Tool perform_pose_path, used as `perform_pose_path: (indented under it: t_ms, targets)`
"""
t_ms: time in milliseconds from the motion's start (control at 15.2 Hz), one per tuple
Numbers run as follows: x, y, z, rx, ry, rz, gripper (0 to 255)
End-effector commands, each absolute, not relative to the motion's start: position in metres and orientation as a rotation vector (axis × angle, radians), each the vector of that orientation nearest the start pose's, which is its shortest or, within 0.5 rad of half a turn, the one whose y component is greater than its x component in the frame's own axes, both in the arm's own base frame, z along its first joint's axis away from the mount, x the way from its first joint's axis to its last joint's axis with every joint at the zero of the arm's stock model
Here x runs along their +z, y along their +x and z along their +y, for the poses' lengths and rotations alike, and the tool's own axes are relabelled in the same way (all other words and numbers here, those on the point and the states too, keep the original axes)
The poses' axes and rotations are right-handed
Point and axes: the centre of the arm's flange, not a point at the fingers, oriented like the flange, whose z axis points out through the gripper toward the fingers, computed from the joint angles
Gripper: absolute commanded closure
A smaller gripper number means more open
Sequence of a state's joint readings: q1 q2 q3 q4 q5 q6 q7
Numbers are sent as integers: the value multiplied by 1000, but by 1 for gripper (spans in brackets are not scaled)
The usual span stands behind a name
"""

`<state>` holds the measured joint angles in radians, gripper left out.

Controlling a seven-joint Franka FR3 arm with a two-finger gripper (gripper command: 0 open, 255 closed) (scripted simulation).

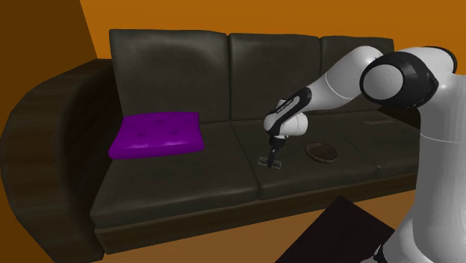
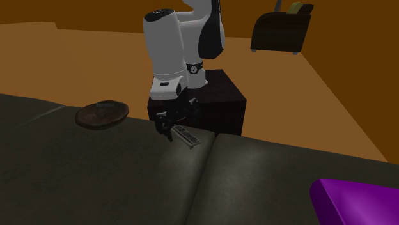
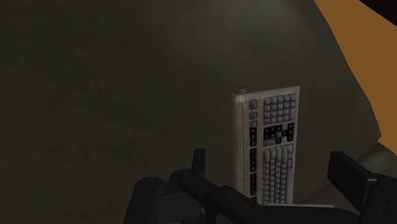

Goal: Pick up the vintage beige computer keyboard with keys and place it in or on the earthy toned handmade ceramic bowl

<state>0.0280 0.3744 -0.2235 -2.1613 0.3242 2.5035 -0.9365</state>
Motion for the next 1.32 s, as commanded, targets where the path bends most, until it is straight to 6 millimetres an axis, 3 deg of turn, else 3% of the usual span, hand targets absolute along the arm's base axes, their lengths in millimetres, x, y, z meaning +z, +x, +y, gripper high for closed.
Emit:
perform_pose_path:
  t_ms: [0,264,330,924,1254]
  targets:
    - [223,553,-112,-72,-2950,-741,0]
    - [223,553,-112,-72,-2950,-741,0]
    - [223,553,-112,-72,-2950,-741,255]
    - [223,553,-112,-72,-2950,-742,255]
    - [249,553,-112,-72,-2950,-741,255]
